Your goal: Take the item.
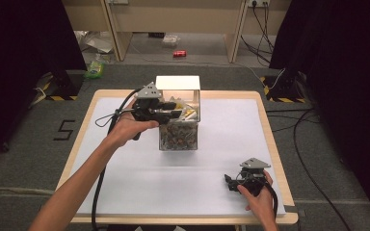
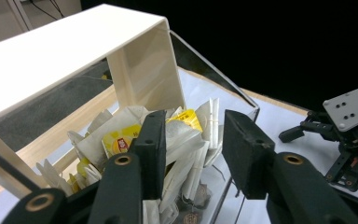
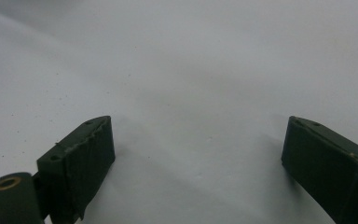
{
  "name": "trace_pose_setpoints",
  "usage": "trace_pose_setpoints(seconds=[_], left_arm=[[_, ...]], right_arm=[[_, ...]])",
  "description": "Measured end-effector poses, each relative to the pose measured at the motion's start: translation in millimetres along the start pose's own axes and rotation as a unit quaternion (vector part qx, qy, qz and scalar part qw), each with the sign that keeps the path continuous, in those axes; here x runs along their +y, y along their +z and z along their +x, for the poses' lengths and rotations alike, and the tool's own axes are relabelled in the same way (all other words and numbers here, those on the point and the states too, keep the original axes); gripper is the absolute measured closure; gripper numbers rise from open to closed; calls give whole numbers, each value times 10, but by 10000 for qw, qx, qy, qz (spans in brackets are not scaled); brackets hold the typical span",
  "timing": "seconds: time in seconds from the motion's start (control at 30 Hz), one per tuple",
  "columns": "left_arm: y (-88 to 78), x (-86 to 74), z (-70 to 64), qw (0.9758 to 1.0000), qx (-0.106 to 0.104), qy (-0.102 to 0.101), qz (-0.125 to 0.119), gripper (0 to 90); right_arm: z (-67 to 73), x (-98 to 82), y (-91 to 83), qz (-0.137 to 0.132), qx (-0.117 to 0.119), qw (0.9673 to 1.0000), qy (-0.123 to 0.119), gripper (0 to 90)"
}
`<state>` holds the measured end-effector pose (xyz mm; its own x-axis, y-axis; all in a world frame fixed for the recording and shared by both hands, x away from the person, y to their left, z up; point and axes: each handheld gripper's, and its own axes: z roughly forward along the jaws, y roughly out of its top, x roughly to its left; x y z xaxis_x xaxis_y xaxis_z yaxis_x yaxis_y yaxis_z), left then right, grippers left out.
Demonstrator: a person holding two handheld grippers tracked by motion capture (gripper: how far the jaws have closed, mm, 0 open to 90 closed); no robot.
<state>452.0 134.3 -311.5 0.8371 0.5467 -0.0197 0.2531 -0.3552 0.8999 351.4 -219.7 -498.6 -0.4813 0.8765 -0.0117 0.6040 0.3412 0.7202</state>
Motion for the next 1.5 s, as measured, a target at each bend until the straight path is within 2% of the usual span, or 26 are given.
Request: trace_pose_setpoints(seconds=[0.17,0.37,0.53,0.93,1.5], left_arm=[[58,0,27,9999,33,2,118,730],[54,26,29,9999,15,54,108,877],[4,85,22,9999,49,110,68,891],[-184,241,20,9996,45,91,-255,894],[-606,486,9,9965,83,132,-816,894]], right_arm=[[0,0,0,0,0,10000,-1,100],[0,0,0,0,1,10000,2,100],[-1,0,0,-1,1,10000,-2,100],[0,0,0,-1,2,10000,0,100],[0,0,0,-1,5,10000,4,100]])
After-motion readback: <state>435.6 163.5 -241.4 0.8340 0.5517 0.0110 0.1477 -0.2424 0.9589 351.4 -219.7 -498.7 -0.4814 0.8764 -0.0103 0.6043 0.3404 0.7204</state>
